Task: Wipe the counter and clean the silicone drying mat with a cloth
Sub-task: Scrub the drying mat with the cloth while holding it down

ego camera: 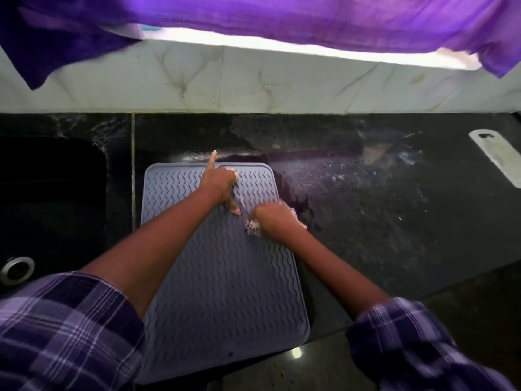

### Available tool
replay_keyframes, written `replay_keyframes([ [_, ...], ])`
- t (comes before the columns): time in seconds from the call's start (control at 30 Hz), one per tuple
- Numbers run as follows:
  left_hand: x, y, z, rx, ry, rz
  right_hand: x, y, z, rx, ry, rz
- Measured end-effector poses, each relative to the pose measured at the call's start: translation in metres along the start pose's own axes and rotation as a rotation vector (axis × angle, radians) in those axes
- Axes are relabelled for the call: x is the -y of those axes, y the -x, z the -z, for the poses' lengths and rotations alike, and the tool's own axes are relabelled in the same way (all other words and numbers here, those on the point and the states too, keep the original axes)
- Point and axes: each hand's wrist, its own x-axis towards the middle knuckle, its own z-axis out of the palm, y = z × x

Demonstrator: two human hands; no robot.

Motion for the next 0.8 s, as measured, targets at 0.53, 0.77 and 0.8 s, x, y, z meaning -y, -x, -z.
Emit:
replay_keyframes([
  [0.53,0.002,0.009,-0.002,-0.008,0.017,0.004,-0.015,-0.012,0.010,0.136,0.017,-0.071],
  [0.77,0.027,0.035,-0.013,0.036,0.072,0.139,-0.005,-0.050,0.049,-0.322,-0.006,-0.103],
  [0.8,0.027,0.035,-0.012,0.043,0.065,0.146,0.004,-0.056,0.044,-0.347,0.069,-0.086],
])
